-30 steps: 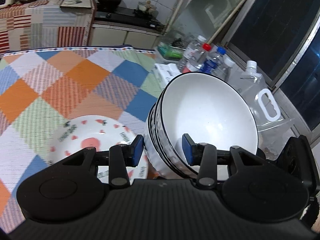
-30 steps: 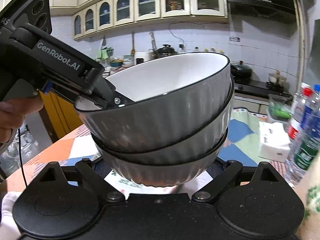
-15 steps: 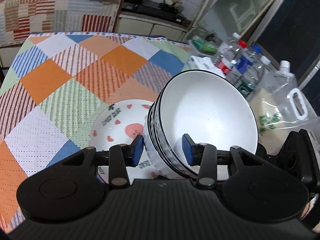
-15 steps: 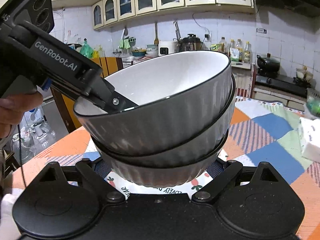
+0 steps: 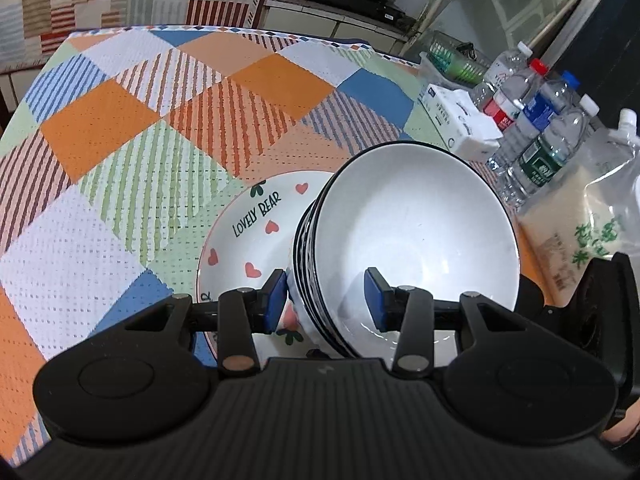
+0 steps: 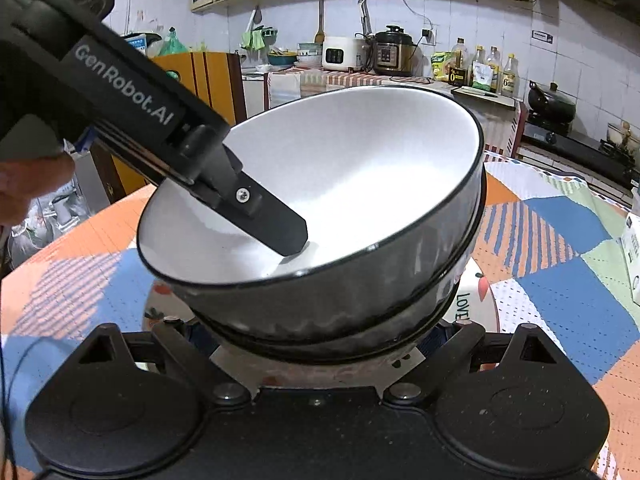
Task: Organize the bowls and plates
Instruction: 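Lower the bowl stack onto the bunny plate stack and open both grippers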
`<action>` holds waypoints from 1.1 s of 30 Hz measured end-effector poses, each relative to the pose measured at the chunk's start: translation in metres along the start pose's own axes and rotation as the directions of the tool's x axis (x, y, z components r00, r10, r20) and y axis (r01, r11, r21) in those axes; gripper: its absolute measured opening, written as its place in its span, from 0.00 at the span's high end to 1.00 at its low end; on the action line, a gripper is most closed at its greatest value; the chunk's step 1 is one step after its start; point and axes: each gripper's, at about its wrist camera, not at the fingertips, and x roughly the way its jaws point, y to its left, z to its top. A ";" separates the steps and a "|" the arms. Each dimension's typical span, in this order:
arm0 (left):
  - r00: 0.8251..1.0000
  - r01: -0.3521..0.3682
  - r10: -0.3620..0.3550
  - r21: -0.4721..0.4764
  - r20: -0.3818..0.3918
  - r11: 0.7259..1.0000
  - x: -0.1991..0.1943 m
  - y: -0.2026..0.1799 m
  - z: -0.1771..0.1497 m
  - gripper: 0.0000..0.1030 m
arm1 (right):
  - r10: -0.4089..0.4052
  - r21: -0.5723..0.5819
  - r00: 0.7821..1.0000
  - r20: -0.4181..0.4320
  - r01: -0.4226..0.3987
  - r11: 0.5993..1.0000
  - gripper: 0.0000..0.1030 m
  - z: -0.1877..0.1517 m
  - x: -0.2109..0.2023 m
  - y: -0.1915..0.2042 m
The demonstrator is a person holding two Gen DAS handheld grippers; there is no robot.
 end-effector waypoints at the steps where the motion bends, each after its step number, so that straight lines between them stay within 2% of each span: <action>1: 1.000 -0.005 0.005 0.005 -0.001 1.000 0.001 -0.001 0.000 0.61 | -0.002 0.001 1.000 -0.003 0.002 1.000 0.07 0.000 0.001 -0.001; 13: 1.000 0.004 -0.003 -0.071 0.013 0.997 0.008 0.007 -0.003 0.61 | -0.023 0.022 1.000 -0.004 0.024 0.999 0.06 -0.005 0.003 0.001; 18: 1.000 0.001 0.000 -0.101 0.010 0.995 0.009 0.009 -0.003 0.61 | -0.044 0.032 0.998 -0.042 0.045 0.998 0.05 0.002 0.005 0.003; 22: 0.999 -0.045 0.048 -0.123 0.019 0.991 0.005 0.006 -0.004 0.62 | -0.082 0.063 0.991 -0.102 0.088 0.994 0.03 0.008 0.001 0.007; 27: 0.995 -0.069 0.077 -0.116 0.065 0.991 -0.018 -0.003 -0.009 0.59 | -0.111 0.106 0.986 -0.128 0.125 0.986 0.03 0.008 -0.018 0.011; 31: 0.991 -0.046 0.057 -0.088 0.123 0.995 -0.046 -0.016 -0.010 0.58 | -0.103 0.174 0.986 -0.131 0.125 0.977 0.03 0.006 -0.036 0.011; 33: 0.987 -0.056 0.066 -0.066 0.149 0.996 -0.062 -0.025 -0.010 0.57 | -0.129 0.200 0.984 -0.119 0.151 0.968 0.03 0.005 -0.044 0.013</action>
